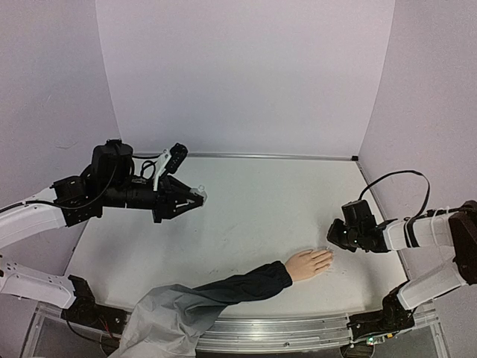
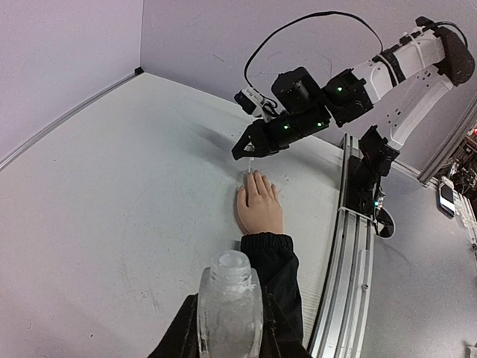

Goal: Paint the nails

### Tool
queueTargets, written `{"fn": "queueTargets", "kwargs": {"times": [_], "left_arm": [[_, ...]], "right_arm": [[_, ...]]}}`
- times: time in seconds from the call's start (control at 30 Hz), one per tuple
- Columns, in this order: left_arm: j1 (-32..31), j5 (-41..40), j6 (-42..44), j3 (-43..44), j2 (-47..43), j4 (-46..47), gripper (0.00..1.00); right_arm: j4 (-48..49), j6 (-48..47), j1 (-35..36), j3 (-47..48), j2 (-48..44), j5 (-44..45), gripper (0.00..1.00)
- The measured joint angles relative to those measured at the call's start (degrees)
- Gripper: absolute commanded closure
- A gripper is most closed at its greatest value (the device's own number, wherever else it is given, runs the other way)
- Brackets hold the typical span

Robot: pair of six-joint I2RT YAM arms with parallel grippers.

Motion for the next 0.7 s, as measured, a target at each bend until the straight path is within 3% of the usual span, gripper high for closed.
{"fn": "queueTargets", "kwargs": {"times": [0.7], "left_arm": [[0.00,-0.02,0.00,0.44,0.04,-2.10,1.00]], "right_arm": [[0.11,0.83,0.00,0.00,2.12,1.40,1.00]]}}
